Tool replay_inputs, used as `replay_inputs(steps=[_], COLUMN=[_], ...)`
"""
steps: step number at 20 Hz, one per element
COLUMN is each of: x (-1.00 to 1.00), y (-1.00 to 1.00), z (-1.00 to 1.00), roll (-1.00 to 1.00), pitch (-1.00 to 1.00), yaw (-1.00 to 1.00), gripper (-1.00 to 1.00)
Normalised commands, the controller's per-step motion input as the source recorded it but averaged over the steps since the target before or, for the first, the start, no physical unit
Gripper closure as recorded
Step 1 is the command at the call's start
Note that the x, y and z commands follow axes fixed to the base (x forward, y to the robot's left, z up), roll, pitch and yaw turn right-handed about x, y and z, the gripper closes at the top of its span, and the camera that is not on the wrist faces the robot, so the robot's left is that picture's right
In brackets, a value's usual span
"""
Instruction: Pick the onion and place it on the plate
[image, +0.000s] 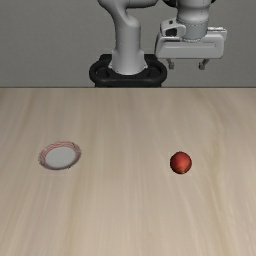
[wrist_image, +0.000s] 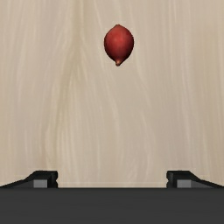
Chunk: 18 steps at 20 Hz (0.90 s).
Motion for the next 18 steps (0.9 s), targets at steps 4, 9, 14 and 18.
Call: replay_inputs(steps=[4,9,14,18], x=[1.0,1.0,1.0,0.0], y=[0.0,0.0,0.0,-0.25], z=[0.0,0.0,0.0,-0.75], roll=[0.0,0.0,0.0,0.0], pitch=[0.0,0.0,0.0,0.0], yaw=[0.0,0.0,0.0,0.0], gripper=[-1.0,-1.0,-1.0,-1.0])
